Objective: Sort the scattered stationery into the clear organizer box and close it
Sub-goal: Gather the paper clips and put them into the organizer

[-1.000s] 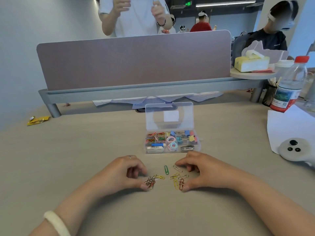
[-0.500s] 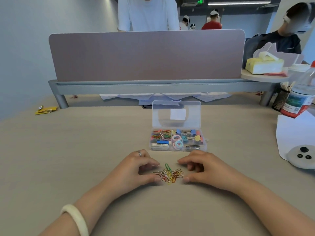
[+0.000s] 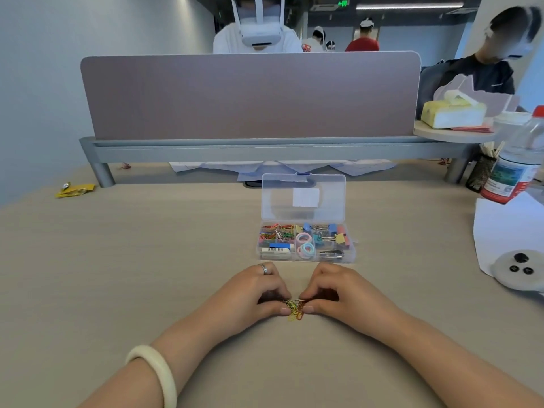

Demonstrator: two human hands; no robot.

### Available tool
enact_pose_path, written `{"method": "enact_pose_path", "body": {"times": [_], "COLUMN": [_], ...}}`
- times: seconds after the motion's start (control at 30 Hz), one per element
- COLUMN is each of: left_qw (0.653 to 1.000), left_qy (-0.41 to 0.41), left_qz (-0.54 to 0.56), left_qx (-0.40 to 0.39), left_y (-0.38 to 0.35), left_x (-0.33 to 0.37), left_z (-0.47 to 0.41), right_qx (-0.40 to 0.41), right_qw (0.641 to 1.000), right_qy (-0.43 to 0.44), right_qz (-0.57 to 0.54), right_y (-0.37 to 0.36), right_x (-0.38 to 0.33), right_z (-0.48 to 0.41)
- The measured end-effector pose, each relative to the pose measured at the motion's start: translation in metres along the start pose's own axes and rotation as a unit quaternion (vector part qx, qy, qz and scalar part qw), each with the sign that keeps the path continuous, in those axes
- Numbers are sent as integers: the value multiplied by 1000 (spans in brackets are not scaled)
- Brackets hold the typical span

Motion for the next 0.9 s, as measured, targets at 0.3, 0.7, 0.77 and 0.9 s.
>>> {"method": "enact_pose_path", "body": {"times": [0.3,0.7,0.77,0.9], "left_qw": [995,997,997,997], "left_qy": [-4,15,24,35], "left_qz": [-101,-78,-78,-69], "left_qx": [-17,0,4,13], "left_y": [-2,-2,0,2], "left_x": [5,2,0,-2], "left_z": [4,9,10,12], "right_qx": [-14,-40,-33,-32], "right_qw": [999,994,993,992], "right_qy": [-4,-61,-73,-81], "right_qz": [42,86,92,92], "right_y": [-3,2,6,10], "right_x": [-6,-5,-1,1], "right_z": [0,1,1,1]}}
Point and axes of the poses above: each hand's wrist, its own z-axis away from the middle knuckle, its own y-axis out of the back of the hand, x = y × z, the point moved 4 cm from there along -z, towards the middle knuckle, and after that the axes turned 7 degrees about -y, right-handed, at the moved point
